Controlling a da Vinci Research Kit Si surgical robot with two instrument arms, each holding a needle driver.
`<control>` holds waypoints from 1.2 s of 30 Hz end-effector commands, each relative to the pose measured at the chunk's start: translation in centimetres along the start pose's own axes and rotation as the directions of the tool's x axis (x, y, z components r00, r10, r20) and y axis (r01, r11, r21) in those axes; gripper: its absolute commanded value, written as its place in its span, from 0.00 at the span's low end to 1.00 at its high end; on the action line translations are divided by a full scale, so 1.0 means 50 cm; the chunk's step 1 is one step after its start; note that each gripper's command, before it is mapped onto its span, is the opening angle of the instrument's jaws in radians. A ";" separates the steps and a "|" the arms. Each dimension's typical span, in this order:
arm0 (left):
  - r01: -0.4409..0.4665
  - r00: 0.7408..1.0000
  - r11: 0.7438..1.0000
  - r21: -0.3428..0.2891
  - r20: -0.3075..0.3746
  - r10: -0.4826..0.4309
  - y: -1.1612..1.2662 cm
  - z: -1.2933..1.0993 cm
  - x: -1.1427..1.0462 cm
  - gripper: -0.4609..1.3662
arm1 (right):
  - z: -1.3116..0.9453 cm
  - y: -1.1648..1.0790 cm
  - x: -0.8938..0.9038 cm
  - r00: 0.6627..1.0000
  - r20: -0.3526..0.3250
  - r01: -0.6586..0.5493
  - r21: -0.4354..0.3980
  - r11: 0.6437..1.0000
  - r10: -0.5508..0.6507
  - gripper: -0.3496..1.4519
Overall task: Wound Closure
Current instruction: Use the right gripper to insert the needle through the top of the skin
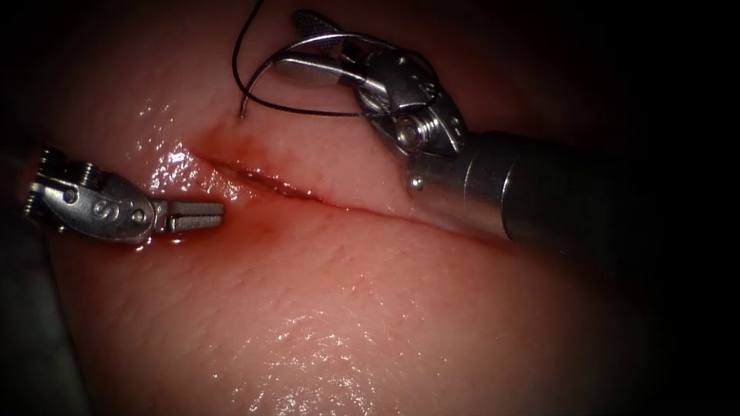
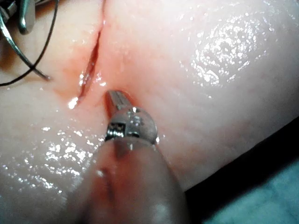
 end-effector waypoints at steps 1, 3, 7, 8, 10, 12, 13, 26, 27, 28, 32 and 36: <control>0.000 1.000 1.000 -0.007 0.000 0.000 0.0000 0.0000 0.0000 0.06 | 0.0005 -0.0001 0.0001 1.000 0.009 0.005 0.023 1.000 -0.006 0.74; 0.000 1.000 1.000 -0.007 0.000 0.000 0.0000 0.0000 0.0000 0.06 | 0.0009 -0.0004 0.0001 0.999 0.021 0.028 0.053 0.998 -0.029 0.40; 0.000 1.000 1.000 -0.008 0.000 0.000 0.0000 0.0000 0.0000 0.06 | 0.0013 -0.0004 -0.0002 0.995 0.026 0.096 0.084 0.992 -0.099 0.00; 0.000 1.000 1.000 -0.007 0.000 0.000 0.0000 0.0000 0.0000 0.06 | 0.0015 -0.0004 0.0000 0.992 0.024 0.122 0.076 0.990 -0.124 0.00; 0.000 1.000 1.000 -0.007 0.000 0.000 0.0000 0.0000 0.0001 0.06 | 0.0019 -0.0003 0.0005 0.985 0.020 0.172 0.065 0.983 -0.174 0.00; 0.001 1.000 1.000 -0.007 0.000 -0.001 0.0000 0.0000 0.0001 0.06 | 0.0024 -0.0004 0.0012 0.978 0.026 0.205 0.056 0.977 -0.207 0.00; 0.001 1.000 1.000 -0.007 0.001 -0.001 0.0001 0.0000 0.0002 0.06 | 0.0029 -0.0004 0.0022 0.975 0.028 0.219 0.051 0.974 -0.221 0.00; 0.001 1.000 1.000 -0.007 0.001 -0.001 0.0002 0.0001 0.0003 0.06 | 0.0065 -0.0033 0.0101 0.787 0.310 0.568 -0.028 0.822 -0.533 0.00; 0.001 1.000 1.000 -0.007 0.001 -0.001 0.0002 0.0001 0.0003 0.06 | 0.0068 -0.0039 0.0109 0.772 0.327 0.587 -0.033 0.809 -0.546 0.00; 0.001 1.000 1.000 -0.007 0.001 -0.001 0.0002 0.0001 0.0003 0.06 | 0.0071 -0.0046 0.0115 0.754 0.348 0.604 -0.034 0.796 -0.557 0.00; 0.002 1.000 1.000 -0.007 0.001 -0.002 0.0002 0.0001 0.0004 0.06 | 0.0090 -0.0077 0.0129 0.682 0.471 0.645 -0.028 0.763 -0.559 0.00; 0.002 1.000 1.000 -0.007 0.001 -0.002 0.0001 0.0001 0.0005 0.06 | 0.0109 -0.0096 0.0111 0.635 0.542 0.664 -0.019 0.748 -0.550 0.00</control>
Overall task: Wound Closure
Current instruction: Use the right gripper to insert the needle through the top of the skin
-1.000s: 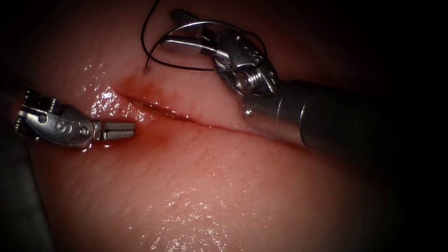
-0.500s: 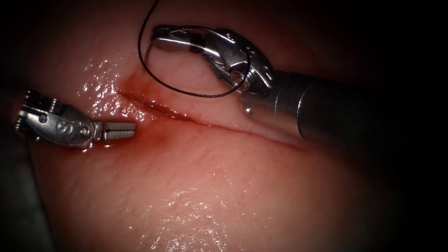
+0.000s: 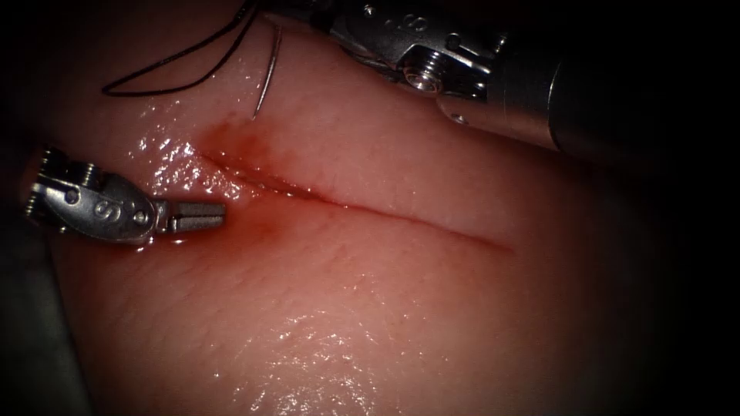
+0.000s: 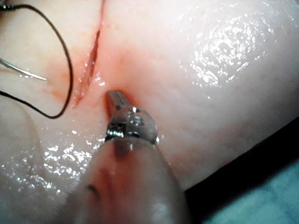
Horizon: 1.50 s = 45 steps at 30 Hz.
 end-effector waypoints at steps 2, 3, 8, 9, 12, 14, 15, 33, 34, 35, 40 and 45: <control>0.000 1.000 1.000 -0.008 0.000 0.000 -0.0001 0.0000 0.0000 0.06 | 0.0011 -0.0007 0.0003 1.000 0.005 0.002 -0.009 1.000 -0.002 0.00; 0.000 1.000 1.000 -0.008 0.000 0.000 -0.0001 0.0000 0.0000 0.06 | 0.0018 -0.0011 0.0001 1.000 0.002 0.003 -0.004 1.000 -0.003 0.00; 0.000 1.000 1.000 -0.009 0.000 0.000 -0.0002 -0.0002 0.0001 0.06 | 0.0017 -0.0010 -0.0004 1.000 -0.005 0.006 0.014 1.000 -0.006 0.00; 0.000 1.000 1.000 -0.009 0.000 0.000 -0.0002 -0.0002 0.0001 0.06 | 0.0015 -0.0011 -0.0005 1.000 -0.006 0.007 0.015 1.000 -0.006 0.00; 0.000 1.000 1.000 -0.010 0.000 0.000 -0.0002 -0.0002 0.0001 0.06 | 0.0005 -0.0015 -0.0009 1.000 -0.008 0.009 0.022 1.000 -0.009 0.00; 0.000 1.000 1.000 -0.010 0.000 0.000 -0.0003 -0.0003 0.0002 0.06 | 0.0001 -0.0027 -0.0011 1.000 -0.022 0.012 0.057 0.998 -0.011 0.00; 0.000 1.000 1.000 -0.010 0.000 0.000 -0.0003 -0.0003 0.0002 0.06 | 0.0000 -0.0031 -0.0012 1.000 -0.027 0.014 0.070 0.997 -0.012 0.00; 0.002 1.000 1.000 -0.011 -0.005 -0.002 -0.0008 -0.0009 0.0004 0.06 | -0.0011 -0.0152 -0.0080 0.995 -0.002 0.097 0.183 0.978 -0.098 0.00; 0.002 1.000 1.000 -0.011 -0.005 -0.002 -0.0008 -0.0009 0.0004 0.06 | -0.0010 -0.0156 -0.0087 0.996 0.010 0.089 0.185 0.979 -0.093 0.00; 0.002 1.000 1.000 -0.011 -0.005 -0.002 -0.0008 -0.0009 0.0004 0.06 | -0.0010 -0.0158 -0.0092 0.996 0.027 0.074 0.187 0.980 -0.081 0.00; 0.003 1.000 1.000 -0.011 -0.007 -0.003 -0.0009 -0.0010 0.0005 0.06 | -0.0011 -0.0165 -0.0101 0.995 0.069 0.055 0.198 0.979 -0.070 0.00; 0.003 1.000 1.000 -0.011 -0.007 -0.003 -0.0009 -0.0010 0.0005 0.06 | -0.0008 -0.0178 -0.0127 0.993 0.108 0.022 0.207 0.978 -0.045 0.00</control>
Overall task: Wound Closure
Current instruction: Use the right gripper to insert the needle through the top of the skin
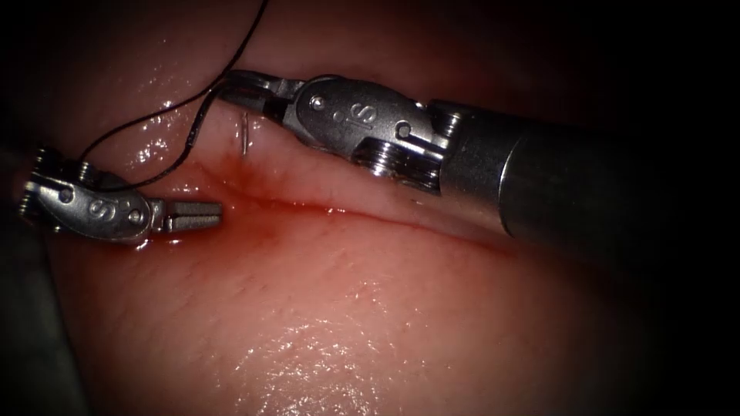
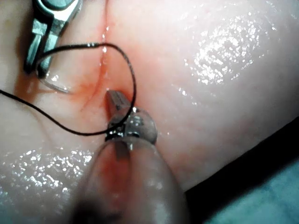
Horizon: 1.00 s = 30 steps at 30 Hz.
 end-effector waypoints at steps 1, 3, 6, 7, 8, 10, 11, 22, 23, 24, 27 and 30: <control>0.000 1.000 1.000 -0.007 0.000 0.000 0.0000 0.0000 0.0000 0.06 | 0.0001 -0.0001 -0.0004 1.000 0.010 -0.013 0.000 1.000 0.013 0.00; 0.000 1.000 1.000 -0.007 0.000 0.000 0.0000 0.0000 0.0000 0.06 | -0.0001 -0.0001 -0.0011 0.999 0.026 -0.027 0.006 1.000 0.027 0.00; 0.000 1.000 1.000 -0.007 0.000 0.000 0.0000 0.0000 0.0000 0.06 | -0.0005 -0.0001 -0.0019 0.998 0.043 -0.047 0.012 0.999 0.047 0.00; 0.000 1.000 1.000 -0.007 0.000 0.000 0.0000 0.0000 0.0000 0.06 | -0.0005 -0.0002 -0.0020 0.998 0.051 -0.047 0.014 0.999 0.046 0.00; 0.000 1.000 1.000 -0.007 0.000 0.000 0.0000 0.0000 0.0000 0.06 | -0.0005 -0.0005 -0.0022 0.997 0.060 -0.051 0.016 0.999 0.050 0.00; 0.000 1.000 1.000 -0.007 0.000 0.000 0.0000 0.0000 0.0000 0.06 | -0.0002 -0.0011 -0.0026 0.996 0.065 -0.060 0.017 0.998 0.059 0.00; 0.000 1.000 1.000 -0.007 0.000 0.000 0.0000 0.0000 0.0000 0.06 | -0.0001 -0.0014 -0.0028 0.996 0.068 -0.059 0.018 0.998 0.057 0.00; 0.000 1.000 1.000 -0.005 0.001 0.000 -0.0001 -0.0001 0.0001 0.06 | 0.0001 -0.0014 -0.0036 0.975 0.088 -0.206 0.021 0.978 0.204 0.00; 0.001 1.000 1.000 -0.005 0.001 -0.001 -0.0001 0.0000 0.0002 0.06 | -0.0002 -0.0002 -0.0026 0.971 0.075 -0.230 0.018 0.973 0.228 0.00; 0.001 1.000 1.000 -0.005 0.001 -0.001 -0.0001 0.0000 0.0002 0.06 | -0.0005 0.0011 -0.0013 0.968 0.060 -0.244 0.015 0.970 0.243 0.00; 0.000 1.000 1.000 -0.005 0.001 0.000 -0.0001 0.0000 0.0001 0.06 | -0.0013 0.0046 0.0022 0.953 0.018 -0.301 -0.019 0.953 0.301 0.00; -0.006 1.000 1.000 -0.004 0.001 0.006 0.0000 0.0001 0.0000 0.06 | -0.0016 0.0072 0.0050 0.931 -0.012 -0.364 -0.026 0.931 0.364 0.00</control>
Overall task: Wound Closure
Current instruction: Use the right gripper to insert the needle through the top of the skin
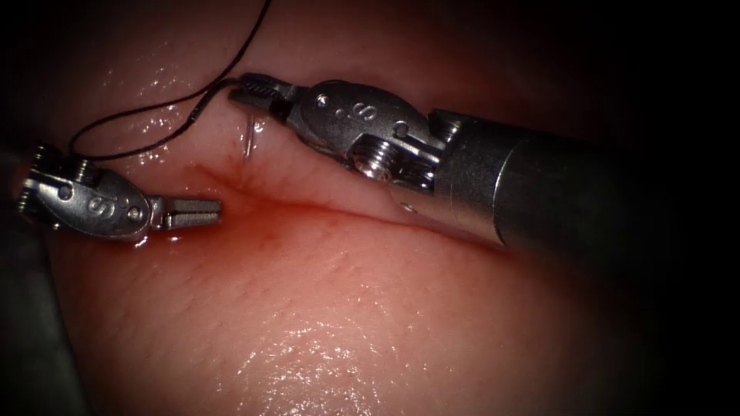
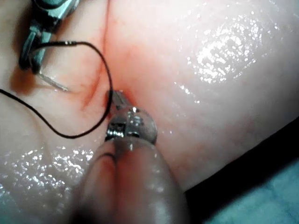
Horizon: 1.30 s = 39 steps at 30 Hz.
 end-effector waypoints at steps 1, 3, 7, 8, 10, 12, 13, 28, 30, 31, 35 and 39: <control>-0.002 1.000 1.000 -0.007 0.000 0.002 0.0001 0.0002 -0.0001 0.06 | 0.0001 0.0002 0.0005 1.000 -0.012 -0.022 -0.004 1.000 0.022 0.00; -0.002 1.000 1.000 -0.007 0.000 0.002 0.0001 0.0002 -0.0001 0.06 | 0.0005 0.0010 0.0016 0.996 -0.025 -0.088 -0.007 0.996 0.087 0.00; -0.002 1.000 1.000 -0.007 0.000 0.002 0.0000 0.0001 -0.0002 0.06 | 0.0011 0.0014 0.0014 0.982 -0.035 -0.186 -0.004 0.983 0.186 0.00; -0.002 1.000 1.000 -0.007 0.000 0.002 0.0000 0.0001 -0.0003 0.06 | 0.0012 0.0015 0.0013 0.976 -0.037 -0.214 -0.002 0.977 0.214 0.00; -0.003 1.000 1.000 -0.007 0.000 0.003 0.0000 0.0001 -0.0003 0.06 | 0.0011 0.0015 0.0012 0.965 -0.045 -0.259 0.013 0.966 0.260 0.00; -0.003 1.000 1.000 -0.007 0.000 0.003 0.0000 0.0001 -0.0003 0.06 | 0.0011 0.0015 0.0012 0.947 -0.054 -0.314 0.038 0.949 0.316 0.00; -0.003 1.000 1.000 -0.007 -0.001 0.003 0.0000 0.0001 -0.0003 0.06 | 0.0011 0.0015 0.0012 0.940 -0.054 -0.335 0.051 0.941 0.337 0.00; -0.003 1.000 1.000 -0.007 -0.001 0.003 0.0001 0.0001 -0.0004 0.06 | 0.0026 0.0003 0.0005 0.716 -0.062 -0.663 0.250 0.705 0.695 0.00; -0.003 1.000 1.000 -0.007 -0.001 0.003 0.0001 0.0001 -0.0004 0.06 | 0.0015 0.0012 0.0026 0.733 -0.080 -0.647 0.228 0.728 0.676 0.00; -0.003 1.000 1.000 -0.007 -0.001 0.003 0.0001 0.0001 -0.0004 0.06 | 0.0011 0.0015 0.0033 0.729 -0.087 -0.649 0.227 0.726 0.679 0.00; -0.003 1.000 1.000 -0.007 -0.001 0.003 0.0001 0.0001 -0.0004 0.06 | -0.0016 0.0035 0.0075 0.745 -0.121 -0.630 0.194 0.752 0.656 0.00; -0.003 1.000 1.000 -0.006 -0.001 0.003 0.0001 0.0002 -0.0004 0.06 | -0.0020 0.0046 0.0087 0.748 -0.125 -0.628 0.184 0.756 0.652 0.00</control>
